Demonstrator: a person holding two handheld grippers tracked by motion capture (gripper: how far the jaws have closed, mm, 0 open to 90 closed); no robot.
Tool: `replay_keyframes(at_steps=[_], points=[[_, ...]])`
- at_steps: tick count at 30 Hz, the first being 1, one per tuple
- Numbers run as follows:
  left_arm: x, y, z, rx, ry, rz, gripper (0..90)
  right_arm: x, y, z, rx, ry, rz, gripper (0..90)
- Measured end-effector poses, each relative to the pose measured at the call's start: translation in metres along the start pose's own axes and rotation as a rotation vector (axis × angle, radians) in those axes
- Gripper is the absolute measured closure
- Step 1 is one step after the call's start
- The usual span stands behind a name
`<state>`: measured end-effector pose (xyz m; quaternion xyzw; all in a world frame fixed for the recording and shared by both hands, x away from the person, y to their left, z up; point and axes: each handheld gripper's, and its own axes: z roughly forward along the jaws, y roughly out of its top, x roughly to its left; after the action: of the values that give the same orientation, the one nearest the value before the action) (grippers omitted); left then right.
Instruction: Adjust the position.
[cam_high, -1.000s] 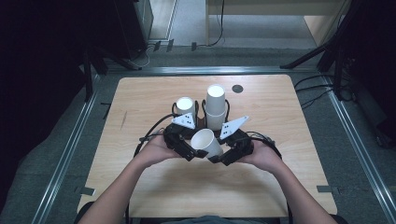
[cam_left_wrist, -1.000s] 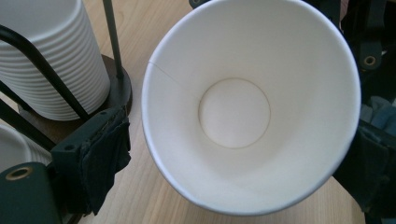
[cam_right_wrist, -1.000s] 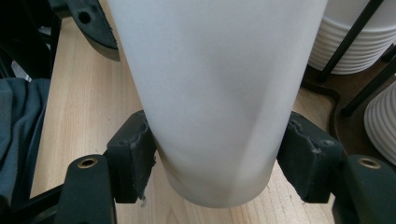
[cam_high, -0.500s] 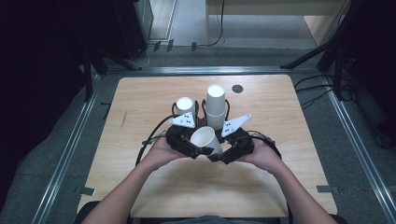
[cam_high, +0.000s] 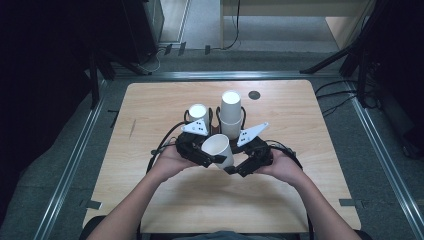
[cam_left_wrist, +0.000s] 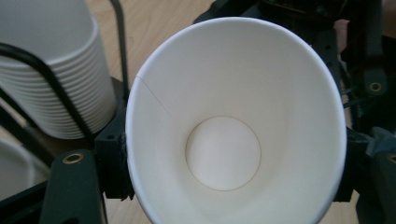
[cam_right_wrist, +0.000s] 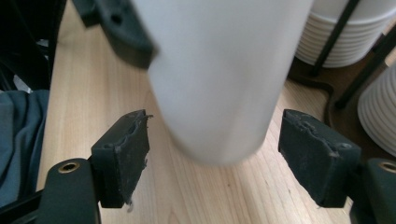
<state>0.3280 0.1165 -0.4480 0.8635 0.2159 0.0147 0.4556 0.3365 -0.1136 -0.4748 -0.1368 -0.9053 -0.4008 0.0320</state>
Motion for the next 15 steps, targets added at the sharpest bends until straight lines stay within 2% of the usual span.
replay_keyframes(at_steps=[2, 5, 9, 15], points=[[0.0008, -0.0002, -0.0016, 0.002, 0.012, 0.000, 24.2, -0.0005, -0.0017, -0.0008, 0.009, -0.017, 0.002, 24.3], [0.0034, -0.0008, -0.0028, 0.030, 0.021, -0.011, 24.2, -0.0013, -0.0036, -0.0018, 0.018, -0.039, 0.008, 24.1], [0.0036, -0.0014, -0.0035, 0.061, 0.026, 0.007, 24.2, -0.0010, -0.0050, -0.0047, 0.023, -0.049, -0.008, 23.3], [0.0047, -0.0025, -0.0038, 0.105, 0.026, 0.020, 24.1, -0.0021, -0.0084, -0.0086, 0.020, -0.073, 0.006, 23.2]])
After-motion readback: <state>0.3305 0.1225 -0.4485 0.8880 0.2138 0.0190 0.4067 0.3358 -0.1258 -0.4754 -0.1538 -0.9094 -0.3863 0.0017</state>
